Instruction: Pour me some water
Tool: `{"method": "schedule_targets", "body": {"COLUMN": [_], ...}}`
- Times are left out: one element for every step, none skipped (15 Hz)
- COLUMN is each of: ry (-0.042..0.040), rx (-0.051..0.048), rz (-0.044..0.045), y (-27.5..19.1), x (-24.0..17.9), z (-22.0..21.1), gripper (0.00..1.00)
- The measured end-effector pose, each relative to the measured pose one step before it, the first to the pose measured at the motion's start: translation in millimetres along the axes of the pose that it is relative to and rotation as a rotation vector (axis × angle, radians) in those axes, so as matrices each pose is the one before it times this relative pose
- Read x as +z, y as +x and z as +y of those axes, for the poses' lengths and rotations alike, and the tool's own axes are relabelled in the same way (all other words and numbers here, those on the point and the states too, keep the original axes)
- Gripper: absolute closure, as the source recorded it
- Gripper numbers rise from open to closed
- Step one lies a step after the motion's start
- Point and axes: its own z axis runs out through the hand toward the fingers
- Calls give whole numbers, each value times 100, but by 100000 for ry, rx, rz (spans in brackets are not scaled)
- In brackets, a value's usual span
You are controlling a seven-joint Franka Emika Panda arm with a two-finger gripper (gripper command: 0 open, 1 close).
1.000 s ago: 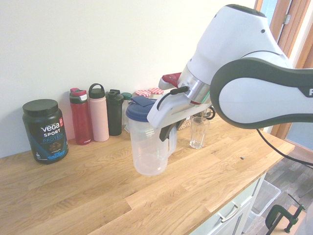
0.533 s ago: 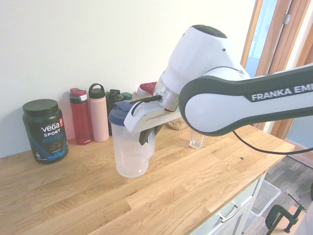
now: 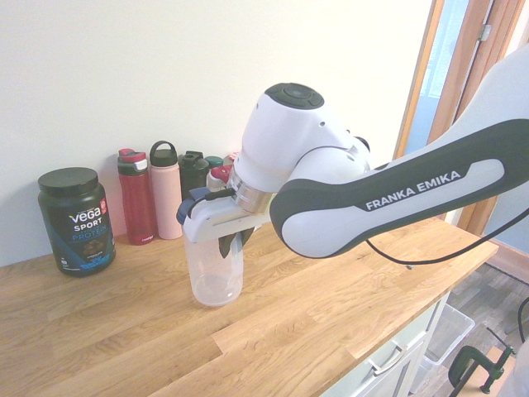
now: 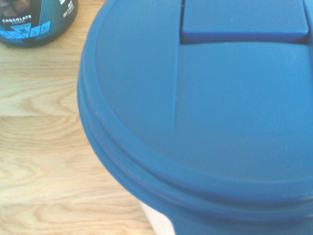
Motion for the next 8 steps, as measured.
{"method": "schedule_targets", "body": {"ry": [417, 226, 197, 139, 92, -19, -8, -70], "rx": [1079, 932, 680, 390, 113, -87, -56, -138], "rz": [128, 158, -25, -157, -305, -131, -55, 31], "y": [-94, -69, -30, -38, -114, -114, -138, -212], "x": [218, 114, 88, 61, 83, 57, 10, 19], "z": [-192, -148, -35, -19, -25, 2, 11, 35], "gripper": [100, 100, 0, 0, 0, 0, 0, 0]}}
